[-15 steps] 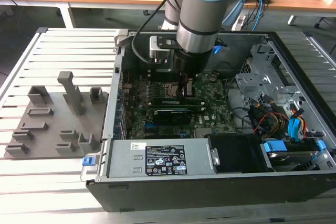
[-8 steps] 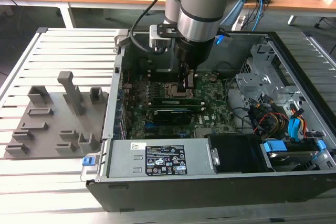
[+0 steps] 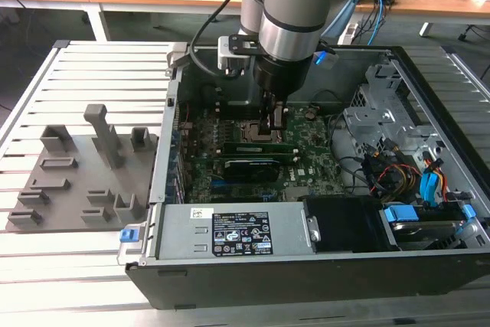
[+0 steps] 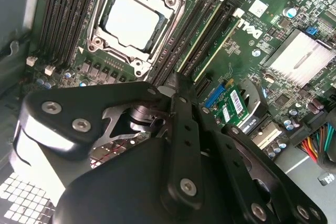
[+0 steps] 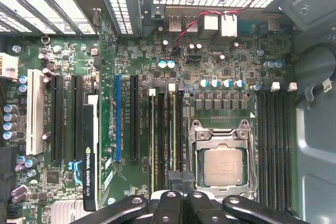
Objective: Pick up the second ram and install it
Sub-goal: 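Press down the second ram until it locks into place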
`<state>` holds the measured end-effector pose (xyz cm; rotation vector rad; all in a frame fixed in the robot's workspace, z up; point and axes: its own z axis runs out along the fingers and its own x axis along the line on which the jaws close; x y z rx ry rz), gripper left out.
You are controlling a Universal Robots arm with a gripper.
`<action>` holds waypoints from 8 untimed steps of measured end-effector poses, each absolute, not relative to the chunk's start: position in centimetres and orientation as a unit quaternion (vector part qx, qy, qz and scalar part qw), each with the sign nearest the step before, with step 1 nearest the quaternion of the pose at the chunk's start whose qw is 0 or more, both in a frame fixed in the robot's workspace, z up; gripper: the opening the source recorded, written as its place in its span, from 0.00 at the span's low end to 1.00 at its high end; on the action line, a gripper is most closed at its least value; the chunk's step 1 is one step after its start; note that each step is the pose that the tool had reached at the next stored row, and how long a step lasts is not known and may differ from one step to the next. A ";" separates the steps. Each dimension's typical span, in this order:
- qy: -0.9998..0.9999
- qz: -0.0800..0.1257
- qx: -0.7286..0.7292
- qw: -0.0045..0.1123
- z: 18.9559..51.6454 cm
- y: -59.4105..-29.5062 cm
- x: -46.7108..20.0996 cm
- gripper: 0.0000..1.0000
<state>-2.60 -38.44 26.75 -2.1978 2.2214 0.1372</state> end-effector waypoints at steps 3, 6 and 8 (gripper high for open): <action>0.710 0.044 -0.703 0.007 26.7 -38.4 -2.5 0.11; 0.710 0.044 -0.703 0.007 26.7 -38.4 -2.3 0.11; 0.710 0.044 -0.703 0.007 26.6 -38.4 -1.9 0.11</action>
